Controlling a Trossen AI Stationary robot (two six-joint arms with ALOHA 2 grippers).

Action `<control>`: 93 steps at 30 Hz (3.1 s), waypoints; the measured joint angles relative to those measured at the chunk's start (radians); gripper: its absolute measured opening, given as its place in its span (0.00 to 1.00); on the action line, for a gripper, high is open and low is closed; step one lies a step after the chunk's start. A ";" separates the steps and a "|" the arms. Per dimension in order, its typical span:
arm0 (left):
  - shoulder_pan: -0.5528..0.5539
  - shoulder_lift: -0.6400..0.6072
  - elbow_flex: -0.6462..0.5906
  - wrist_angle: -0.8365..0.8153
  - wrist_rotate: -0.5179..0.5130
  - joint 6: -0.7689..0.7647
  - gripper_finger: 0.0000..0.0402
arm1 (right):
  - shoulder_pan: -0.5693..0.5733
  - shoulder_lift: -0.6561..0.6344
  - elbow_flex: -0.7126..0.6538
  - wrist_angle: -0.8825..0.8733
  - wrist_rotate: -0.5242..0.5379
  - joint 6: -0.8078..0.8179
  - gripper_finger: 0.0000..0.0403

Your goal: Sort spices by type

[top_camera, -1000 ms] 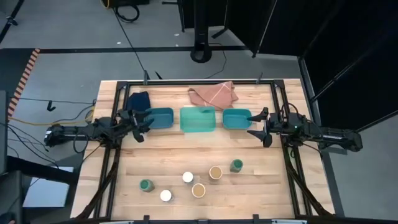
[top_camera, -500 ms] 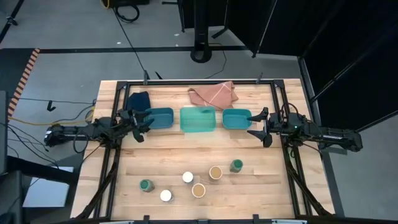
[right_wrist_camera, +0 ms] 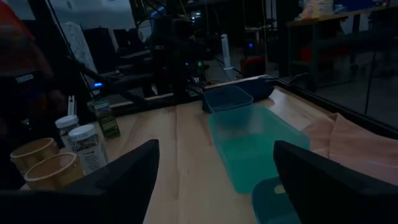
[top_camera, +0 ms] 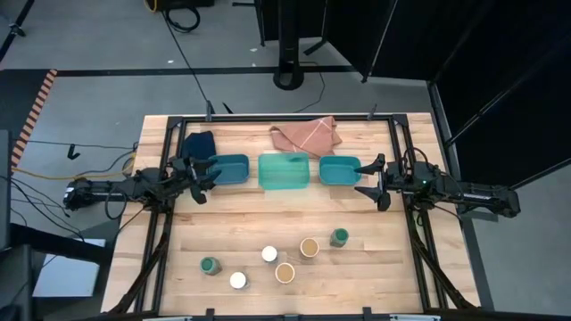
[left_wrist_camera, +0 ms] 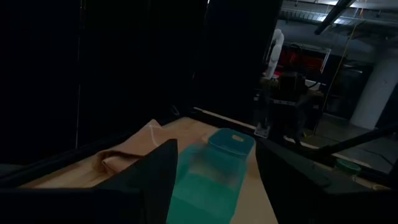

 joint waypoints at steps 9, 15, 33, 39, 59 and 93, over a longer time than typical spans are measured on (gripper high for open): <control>0.000 0.000 0.000 0.000 0.000 0.000 0.56 | 0.000 0.000 0.000 0.000 0.000 0.000 0.81; 0.000 0.000 0.000 0.000 0.000 0.000 0.56 | 0.000 0.000 0.000 0.000 0.000 0.000 0.80; 0.000 0.000 0.000 0.023 0.000 0.000 0.56 | 0.000 0.000 0.000 0.000 0.000 0.000 0.81; 0.000 0.000 0.000 0.080 0.000 -0.007 0.56 | 0.000 0.000 0.000 0.000 0.000 0.000 0.80; 0.000 0.000 0.000 0.108 0.033 -0.106 0.56 | 0.000 0.000 0.000 0.000 0.000 0.000 0.81; 0.000 0.000 0.000 0.332 -0.035 -0.424 0.56 | 0.000 0.000 0.000 0.409 0.109 0.206 0.79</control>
